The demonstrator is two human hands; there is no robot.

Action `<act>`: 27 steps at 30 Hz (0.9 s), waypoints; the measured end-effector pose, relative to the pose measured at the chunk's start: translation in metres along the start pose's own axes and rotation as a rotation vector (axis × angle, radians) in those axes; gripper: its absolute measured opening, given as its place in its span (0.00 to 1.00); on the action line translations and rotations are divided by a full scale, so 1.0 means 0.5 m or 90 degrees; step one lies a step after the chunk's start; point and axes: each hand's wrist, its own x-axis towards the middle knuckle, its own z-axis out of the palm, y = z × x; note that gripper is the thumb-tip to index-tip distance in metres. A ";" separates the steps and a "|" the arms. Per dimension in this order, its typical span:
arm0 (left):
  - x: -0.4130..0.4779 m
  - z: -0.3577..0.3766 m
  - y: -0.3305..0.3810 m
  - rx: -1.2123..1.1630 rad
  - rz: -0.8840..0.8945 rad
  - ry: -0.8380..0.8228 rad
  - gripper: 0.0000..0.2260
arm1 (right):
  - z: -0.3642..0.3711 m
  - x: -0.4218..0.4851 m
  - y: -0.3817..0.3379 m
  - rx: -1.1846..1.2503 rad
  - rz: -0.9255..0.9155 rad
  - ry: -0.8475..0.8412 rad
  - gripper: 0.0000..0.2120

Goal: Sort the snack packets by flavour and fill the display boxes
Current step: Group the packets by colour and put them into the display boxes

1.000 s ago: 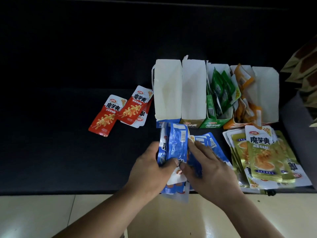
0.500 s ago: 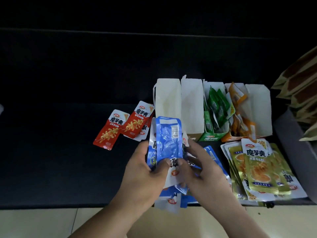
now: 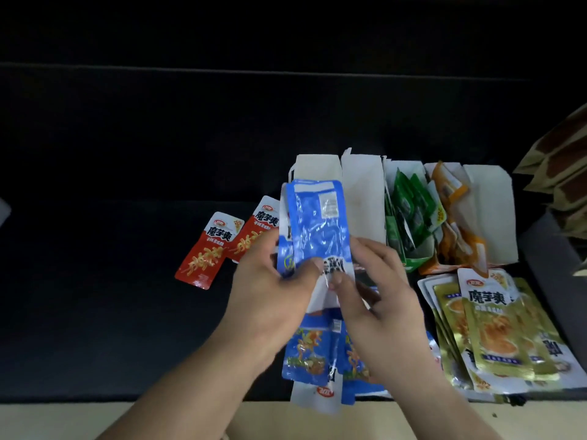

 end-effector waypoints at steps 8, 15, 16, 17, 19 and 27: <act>0.129 0.000 0.034 0.237 0.003 -0.005 0.07 | 0.014 0.085 -0.034 0.066 0.103 -0.081 0.24; 0.110 0.016 0.023 0.066 0.070 -0.016 0.11 | -0.003 0.076 -0.030 0.117 0.125 -0.100 0.20; 0.102 0.012 0.018 0.048 0.076 -0.010 0.11 | -0.006 0.071 -0.027 0.097 0.130 -0.075 0.20; 0.093 0.008 0.009 0.050 0.083 -0.005 0.12 | -0.009 0.063 -0.027 0.079 0.131 -0.049 0.20; 0.075 -0.002 -0.011 0.067 0.094 0.008 0.15 | -0.014 0.041 -0.018 0.041 0.134 -0.003 0.18; 0.015 -0.013 -0.115 0.170 0.000 0.021 0.13 | -0.074 -0.046 0.086 -0.256 0.131 0.001 0.17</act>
